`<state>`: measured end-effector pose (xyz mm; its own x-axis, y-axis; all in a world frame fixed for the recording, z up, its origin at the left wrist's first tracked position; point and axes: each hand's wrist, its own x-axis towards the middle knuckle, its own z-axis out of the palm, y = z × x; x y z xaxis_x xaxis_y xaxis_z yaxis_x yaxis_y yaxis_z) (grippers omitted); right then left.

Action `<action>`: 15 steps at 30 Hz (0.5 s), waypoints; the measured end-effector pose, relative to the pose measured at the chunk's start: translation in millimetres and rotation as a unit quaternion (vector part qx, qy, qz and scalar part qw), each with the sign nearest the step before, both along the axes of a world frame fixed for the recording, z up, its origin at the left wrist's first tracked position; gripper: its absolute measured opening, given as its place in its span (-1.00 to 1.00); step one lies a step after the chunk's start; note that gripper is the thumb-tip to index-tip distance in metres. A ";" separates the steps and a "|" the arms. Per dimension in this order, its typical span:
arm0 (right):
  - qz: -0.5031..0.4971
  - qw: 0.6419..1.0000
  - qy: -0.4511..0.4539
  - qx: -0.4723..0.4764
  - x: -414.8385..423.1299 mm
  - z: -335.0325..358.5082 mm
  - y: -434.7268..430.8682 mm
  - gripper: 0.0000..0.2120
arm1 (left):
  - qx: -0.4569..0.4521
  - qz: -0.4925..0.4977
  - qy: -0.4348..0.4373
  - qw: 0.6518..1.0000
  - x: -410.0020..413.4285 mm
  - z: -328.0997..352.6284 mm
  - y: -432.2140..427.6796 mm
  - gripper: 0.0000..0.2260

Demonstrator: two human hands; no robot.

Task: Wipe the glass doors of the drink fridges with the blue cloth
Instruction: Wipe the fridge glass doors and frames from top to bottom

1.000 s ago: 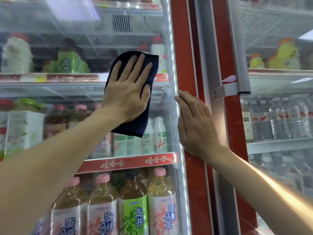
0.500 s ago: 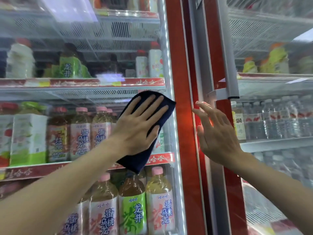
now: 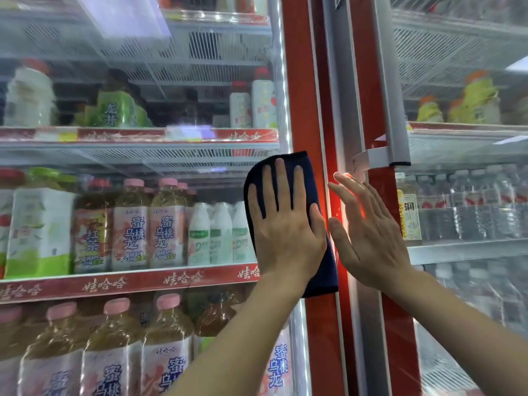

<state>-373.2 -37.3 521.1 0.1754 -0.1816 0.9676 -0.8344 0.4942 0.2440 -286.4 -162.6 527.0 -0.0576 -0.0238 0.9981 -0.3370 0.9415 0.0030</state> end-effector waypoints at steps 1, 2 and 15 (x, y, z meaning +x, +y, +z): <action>0.000 1.000 0.000 0.002 1.5 0.2 0.0 -0.49 | 0.008 -0.002 0.002 1.000 1.6 -1.9 1.6 -0.44; -0.002 1.000 -0.001 0.003 1.3 -0.4 0.4 -0.49 | 0.012 -0.005 0.000 1.000 1.7 -2.7 3.6 -0.43; 0.154 0.981 -0.049 -0.111 63.7 3.9 -18.0 -0.67 | -0.076 -0.003 -0.156 0.985 79.6 52.5 -14.3 -0.57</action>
<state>-309.6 -55.3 525.0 0.0936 0.0831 0.9921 -0.9665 0.2468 0.0705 -206.8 -176.9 579.5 -0.3610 0.1253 0.9241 -0.2945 0.9249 -0.2405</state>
